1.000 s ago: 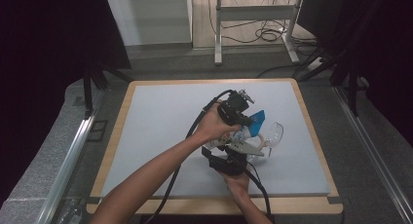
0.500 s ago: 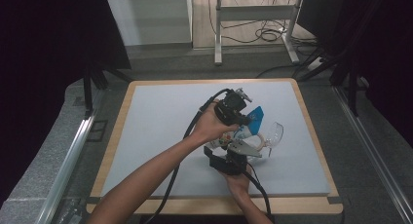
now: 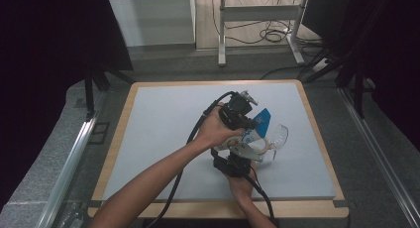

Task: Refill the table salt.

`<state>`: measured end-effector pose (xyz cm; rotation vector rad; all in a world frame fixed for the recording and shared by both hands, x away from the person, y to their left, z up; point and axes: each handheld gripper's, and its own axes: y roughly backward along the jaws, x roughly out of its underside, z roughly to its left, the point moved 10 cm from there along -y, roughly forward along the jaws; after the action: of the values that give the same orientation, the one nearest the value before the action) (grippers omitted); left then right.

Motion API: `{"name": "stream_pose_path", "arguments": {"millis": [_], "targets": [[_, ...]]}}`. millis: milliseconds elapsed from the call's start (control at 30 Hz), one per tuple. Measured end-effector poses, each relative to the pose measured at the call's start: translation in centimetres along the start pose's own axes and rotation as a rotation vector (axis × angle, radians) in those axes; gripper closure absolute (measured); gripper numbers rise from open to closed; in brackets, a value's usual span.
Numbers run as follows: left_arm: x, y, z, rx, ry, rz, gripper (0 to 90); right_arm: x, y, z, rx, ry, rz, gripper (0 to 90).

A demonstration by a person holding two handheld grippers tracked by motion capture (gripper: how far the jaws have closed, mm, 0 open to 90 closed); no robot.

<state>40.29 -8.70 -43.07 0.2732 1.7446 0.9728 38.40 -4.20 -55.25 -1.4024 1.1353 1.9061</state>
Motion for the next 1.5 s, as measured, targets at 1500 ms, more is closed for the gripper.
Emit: {"name": "stream_pose_path", "arguments": {"millis": [1500], "targets": [[-0.2,-2.0,1.0,-0.029,-0.007,0.066,90.0,-1.1,1.4,2.1,-0.195,-0.058,-0.034,40.5]]}}
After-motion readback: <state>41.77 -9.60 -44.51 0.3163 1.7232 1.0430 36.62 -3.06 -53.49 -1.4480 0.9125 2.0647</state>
